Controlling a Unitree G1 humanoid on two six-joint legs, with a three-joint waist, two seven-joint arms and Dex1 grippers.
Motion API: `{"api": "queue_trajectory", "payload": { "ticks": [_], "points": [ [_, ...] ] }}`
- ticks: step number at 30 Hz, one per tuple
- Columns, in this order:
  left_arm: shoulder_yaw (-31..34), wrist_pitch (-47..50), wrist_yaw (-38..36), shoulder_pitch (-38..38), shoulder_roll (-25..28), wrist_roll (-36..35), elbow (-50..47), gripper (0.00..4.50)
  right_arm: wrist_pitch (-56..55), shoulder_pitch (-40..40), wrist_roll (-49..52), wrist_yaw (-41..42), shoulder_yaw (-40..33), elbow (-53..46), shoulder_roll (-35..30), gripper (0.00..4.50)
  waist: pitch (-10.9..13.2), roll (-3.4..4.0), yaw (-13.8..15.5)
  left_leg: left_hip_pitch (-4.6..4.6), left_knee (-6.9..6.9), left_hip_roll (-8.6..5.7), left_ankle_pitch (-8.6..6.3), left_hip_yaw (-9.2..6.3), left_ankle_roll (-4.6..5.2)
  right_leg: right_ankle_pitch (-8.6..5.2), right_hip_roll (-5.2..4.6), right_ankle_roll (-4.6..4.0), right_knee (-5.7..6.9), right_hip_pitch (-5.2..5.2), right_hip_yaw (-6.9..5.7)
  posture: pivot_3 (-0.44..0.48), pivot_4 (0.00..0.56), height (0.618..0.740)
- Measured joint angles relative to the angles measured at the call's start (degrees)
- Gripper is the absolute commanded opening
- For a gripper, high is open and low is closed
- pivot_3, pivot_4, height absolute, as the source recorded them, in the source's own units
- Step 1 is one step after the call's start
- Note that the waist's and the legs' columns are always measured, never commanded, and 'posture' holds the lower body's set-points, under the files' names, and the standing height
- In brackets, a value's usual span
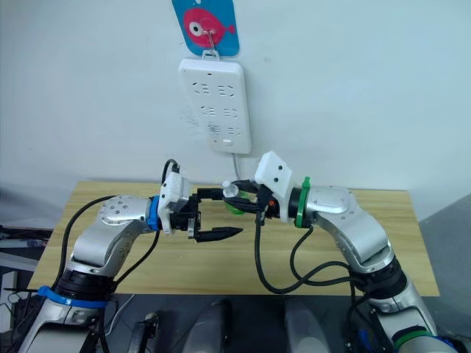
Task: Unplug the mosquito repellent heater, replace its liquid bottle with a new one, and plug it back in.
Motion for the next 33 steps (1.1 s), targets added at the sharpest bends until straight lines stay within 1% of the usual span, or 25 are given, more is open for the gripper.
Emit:
{"api": "queue_trajectory", "payload": {
  "ticks": [5, 6, 8, 13, 14, 19, 21, 25, 27, 28, 30, 32, 33],
  "points": [
    [0.1, 4.0, 2.2, -0.6, -0.7, -1.5, -1.6, 4.47, 0.1, 0.3, 0.6, 0.0, -0.4, -0.1, 0.0, 1.05, 0.0, 0.0, -0.1, 0.02, 0.36, -0.01, -0.01, -0.02, 0.01, 0.0, 0.02, 0.0, 0.4, -0.01, 0.0, -0.092, 0.177, 0.729],
    [0.1, 4.2, 2.3, -0.7, -1.0, -1.5, -1.9, 4.18, 0.1, 0.3, 0.7, 0.0, -0.4, -0.1, 0.1, 1.05, 0.0, 0.0, -0.1, 0.02, 0.47, -0.02, -0.01, -0.03, 0.01, 0.0, 0.02, 0.0, 0.51, -0.01, 0.02, -0.092, 0.177, 0.729],
    [0.1, 4.3, 2.4, -0.7, -1.3, -1.5, -2.0, 3.9, 0.1, 0.3, 1.1, 0.0, -0.4, -0.2, 0.1, 1.05, 0.0, 0.0, -0.1, 0.04, 0.6, -0.03, -0.02, -0.02, 0.04, 0.0, 0.02, 0.0, 0.63, 0.0, 0.03, -0.093, 0.177, 0.729],
    [0.1, 4.1, 3.4, -1.1, -2.4, -1.3, -1.5, 2.42, 0.2, 0.3, 1.4, 0.2, -0.4, -0.7, 0.1, 1.05, -0.1, -0.02, -0.2, 0.07, 0.66, -0.04, 0.0, -0.05, 0.06, 0.01, 0.04, 0.0, 0.74, 0.01, 0.03, -0.094, 0.177, 0.729],
    [0.0, 4.0, 3.4, -1.1, -2.7, -1.3, -1.5, 2.28, 0.4, 0.3, 1.6, 0.2, -0.6, -0.7, 0.1, 1.05, -0.1, -0.03, -0.2, 0.07, 0.66, -0.04, 0.01, -0.04, 0.06, 0.02, 0.04, 0.0, 0.74, 0.01, 0.03, -0.094, 0.177, 0.729],
    [-0.1, 3.7, 3.0, -1.1, -2.6, -1.1, -1.7, 2.28, 0.7, 0.3, 2.6, 1.0, -0.9, -0.6, -0.3, 1.05, -0.1, -0.05, -0.2, 0.06, 0.62, -0.03, 0.0, -0.07, 0.06, 0.02, 0.04, 0.0, 0.74, 0.01, 0.0, -0.101, 0.187, 0.729],
    [-0.8, 2.4, 1.2, -1.1, -1.6, -0.8, -2.3, 2.28, -1.1, -0.4, 3.6, 5.4, -0.9, 0.6, -1.9, 1.05, -0.1, -0.05, -0.2, 0.07, 0.61, -0.05, 0.0, -0.05, 0.06, 0.02, 0.04, 0.0, 0.71, 0.01, 0.02, -0.106, 0.189, 0.729],
    [-2.0, -3.2, -3.2, -1.4, 1.5, 1.8, -2.6, 2.28, -8.2, -6.7, 3.7, 19.3, 1.7, 10.2, -3.7, 1.05, -0.1, -0.05, -0.5, 0.15, 0.64, -0.03, 0.0, -0.02, 0.07, 0.03, 0.07, -0.02, 0.74, 0.03, 0.02, -0.096, 0.185, 0.729],
    [-2.5, -5.1, -4.5, -2.1, 2.1, 2.8, -2.5, 2.28, -10.1, -9.8, 3.6, 24.5, 2.7, 13.9, -4.3, 1.05, -0.1, -0.05, -0.5, 0.15, 0.64, -0.02, 0.01, -0.03, 0.08, 0.04, 0.07, -0.04, 0.76, 0.02, 0.0, -0.093, 0.185, 0.729],
    [-2.9, -5.6, -4.9, -2.5, 2.1, 3.0, -2.5, 2.28, -11.2, -11.1, 3.5, 26.7, 3.1, 15.2, -4.8, 1.05, -0.1, -0.05, -0.4, 0.14, 0.64, -0.02, 0.01, -0.05, 0.08, 0.04, 0.07, -0.04, 0.76, 0.03, -0.01, -0.093, 0.185, 0.729],
    [-3.4, -6.1, -5.4, -2.8, 2.1, 3.1, -2.5, 2.28, -12.6, -11.4, 3.3, 28.5, 3.3, 15.8, -5.3, 1.05, -0.1, -0.08, -0.4, 0.11, 0.63, -0.02, 0.0, -0.07, 0.08, 0.04, 0.06, -0.04, 0.72, 0.03, -0.04, -0.093, 0.185, 0.729],
    [-3.8, -6.4, -5.2, -2.9, 1.9, 3.6, -2.5, 2.28, -13.2, -10.6, 3.2, 28.5, 3.1, 15.8, -5.5, 1.83, -0.1, -0.08, -0.3, 0.06, 0.62, -0.02, 0.0, -0.09, 0.07, 0.04, 0.04, -0.04, 0.69, 0.01, -0.06, -0.111, 0.184, 0.729],
    [-3.8, -6.5, -4.7, -2.9, 1.8, 4.3, -2.3, 2.28, -13.2, -10.0, 3.2, 28.2, 2.9, 15.6, -5.8, 2.07, -0.1, -0.08, -0.3, 0.05, 0.62, -0.03, 0.0, -0.08, 0.07, 0.04, 0.03, -0.04, 0.68, 0.01, -0.05, -0.118, 0.185, 0.729]
  ]
}}
